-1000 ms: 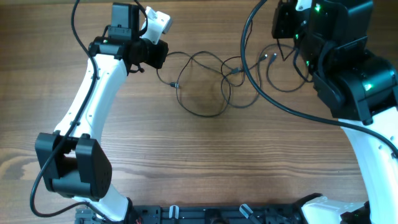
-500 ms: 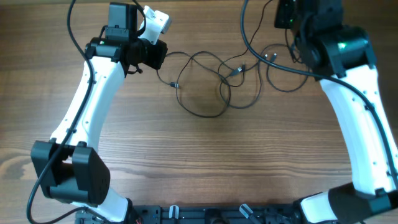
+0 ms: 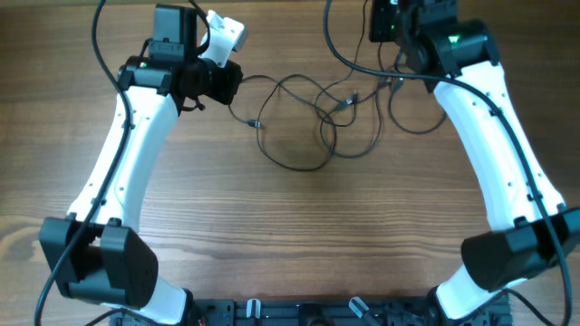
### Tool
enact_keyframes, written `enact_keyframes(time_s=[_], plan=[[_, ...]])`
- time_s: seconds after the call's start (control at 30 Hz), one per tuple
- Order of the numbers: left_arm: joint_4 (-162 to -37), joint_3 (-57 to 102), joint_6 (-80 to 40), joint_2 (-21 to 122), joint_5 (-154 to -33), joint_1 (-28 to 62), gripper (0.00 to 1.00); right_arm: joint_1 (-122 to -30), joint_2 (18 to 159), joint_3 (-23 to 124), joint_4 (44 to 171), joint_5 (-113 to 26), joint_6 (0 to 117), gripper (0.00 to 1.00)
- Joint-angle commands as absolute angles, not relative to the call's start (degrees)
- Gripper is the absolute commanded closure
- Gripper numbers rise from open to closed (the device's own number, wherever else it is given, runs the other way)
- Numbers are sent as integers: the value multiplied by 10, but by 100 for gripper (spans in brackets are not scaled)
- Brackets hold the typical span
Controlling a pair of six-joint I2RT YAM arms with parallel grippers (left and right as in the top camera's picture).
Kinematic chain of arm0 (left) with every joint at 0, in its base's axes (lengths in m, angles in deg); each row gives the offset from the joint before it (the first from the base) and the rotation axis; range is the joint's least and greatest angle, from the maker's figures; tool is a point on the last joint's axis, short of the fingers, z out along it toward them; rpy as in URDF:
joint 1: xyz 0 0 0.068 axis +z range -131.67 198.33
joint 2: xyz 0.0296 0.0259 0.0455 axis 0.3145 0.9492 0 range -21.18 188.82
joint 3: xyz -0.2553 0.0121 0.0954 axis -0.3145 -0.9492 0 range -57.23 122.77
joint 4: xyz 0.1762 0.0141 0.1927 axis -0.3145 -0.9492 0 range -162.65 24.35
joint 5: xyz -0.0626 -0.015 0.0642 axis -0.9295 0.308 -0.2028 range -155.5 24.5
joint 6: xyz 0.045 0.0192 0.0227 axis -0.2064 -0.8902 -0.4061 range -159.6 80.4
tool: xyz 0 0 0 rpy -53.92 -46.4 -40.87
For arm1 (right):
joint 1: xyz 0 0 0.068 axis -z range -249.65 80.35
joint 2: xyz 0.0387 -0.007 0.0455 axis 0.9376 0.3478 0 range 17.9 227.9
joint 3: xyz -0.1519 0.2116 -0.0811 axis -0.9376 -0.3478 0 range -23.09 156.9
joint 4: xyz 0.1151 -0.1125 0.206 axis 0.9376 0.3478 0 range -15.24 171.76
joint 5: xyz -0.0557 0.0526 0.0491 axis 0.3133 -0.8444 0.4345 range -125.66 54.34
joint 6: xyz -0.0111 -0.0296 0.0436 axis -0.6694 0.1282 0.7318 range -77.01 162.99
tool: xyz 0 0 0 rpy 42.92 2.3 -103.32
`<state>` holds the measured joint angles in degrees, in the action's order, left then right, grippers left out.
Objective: Untangle cables
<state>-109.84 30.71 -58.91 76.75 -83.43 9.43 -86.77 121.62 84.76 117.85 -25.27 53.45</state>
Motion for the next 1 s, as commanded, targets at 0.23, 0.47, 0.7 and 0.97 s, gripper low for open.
enact_keyframes(time_s=[0.23,0.47,0.7,0.97], plan=[[-1101,304,-584,745,-845,94,85,-869,1273,857,1176,-396,519,96],[-1101,304,-584,745,-845,94,85,-871,1291,856,1189,-448,506,95],[-1101,304,-584,745,-845,94,85,-874,1292,855,1220,-453,502,94],[-1107,304,-584,745,-845,94,85,-886,1291,855,1218,-461,504,9]])
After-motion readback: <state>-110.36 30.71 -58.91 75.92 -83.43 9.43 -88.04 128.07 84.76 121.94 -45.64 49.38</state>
